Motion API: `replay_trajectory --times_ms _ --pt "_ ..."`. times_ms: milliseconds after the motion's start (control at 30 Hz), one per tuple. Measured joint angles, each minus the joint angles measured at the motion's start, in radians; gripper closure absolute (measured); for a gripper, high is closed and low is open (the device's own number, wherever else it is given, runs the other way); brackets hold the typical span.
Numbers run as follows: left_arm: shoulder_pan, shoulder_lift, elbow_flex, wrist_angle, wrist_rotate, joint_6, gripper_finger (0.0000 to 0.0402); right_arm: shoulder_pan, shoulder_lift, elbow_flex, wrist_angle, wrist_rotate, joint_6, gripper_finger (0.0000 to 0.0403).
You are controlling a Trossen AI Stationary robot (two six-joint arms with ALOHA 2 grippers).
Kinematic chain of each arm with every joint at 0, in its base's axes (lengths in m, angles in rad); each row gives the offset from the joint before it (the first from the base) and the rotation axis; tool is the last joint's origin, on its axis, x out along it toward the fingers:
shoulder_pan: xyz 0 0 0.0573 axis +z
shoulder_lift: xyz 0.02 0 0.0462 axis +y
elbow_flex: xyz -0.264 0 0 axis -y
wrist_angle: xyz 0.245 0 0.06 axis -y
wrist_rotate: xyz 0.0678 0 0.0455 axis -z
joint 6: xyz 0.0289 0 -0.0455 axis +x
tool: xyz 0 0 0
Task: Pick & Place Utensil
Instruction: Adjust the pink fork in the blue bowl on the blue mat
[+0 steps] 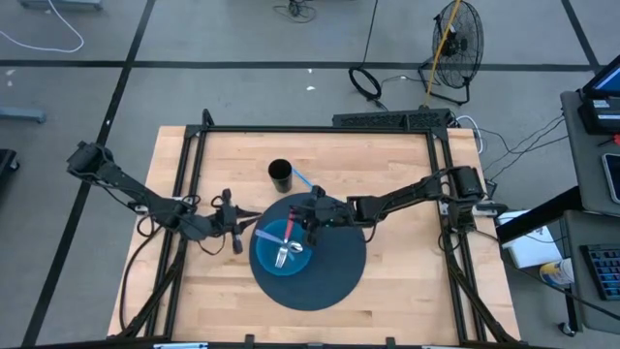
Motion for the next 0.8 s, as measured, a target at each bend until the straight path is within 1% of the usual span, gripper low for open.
replay_trajectory --times_ms 167,267,333,400,500,600,667,800 --pt "0.037 0.0 0.0 0.084 0.197 0.058 0.0355 0.025 -0.046 0.0 -0.009 0.001 -0.096 0.0316" --pt "0.095 0.002 0.018 0.079 0.293 0.059 0.0355 0.038 -0.109 0.0 -0.078 0.009 -0.134 0.0316" --pt "0.139 0.021 0.042 0.078 0.366 0.063 0.0355 0.049 -0.162 0.0 -0.167 0.059 -0.14 0.0316" --pt "0.179 0.055 0.07 0.074 0.432 0.079 0.0355 0.064 -0.223 0.0 -0.259 0.133 -0.139 0.0316" --pt "0.232 0.145 0.135 0.068 0.512 0.108 0.0355 0.095 -0.315 0.0 -0.398 0.253 -0.134 0.0316" --pt "0.285 0.25 0.212 0.02 0.583 0.123 0.0355 0.124 -0.387 0.0 -0.512 0.334 -0.105 0.0316" --pt "0.316 0.316 0.267 -0.02 0.623 0.126 0.0355 0.145 -0.429 0.0 -0.573 0.372 -0.083 0.0316" --pt "0.365 0.421 0.369 -0.122 0.649 0.126 0.0355 0.191 -0.489 0.0 -0.675 0.431 -0.036 0.0316"
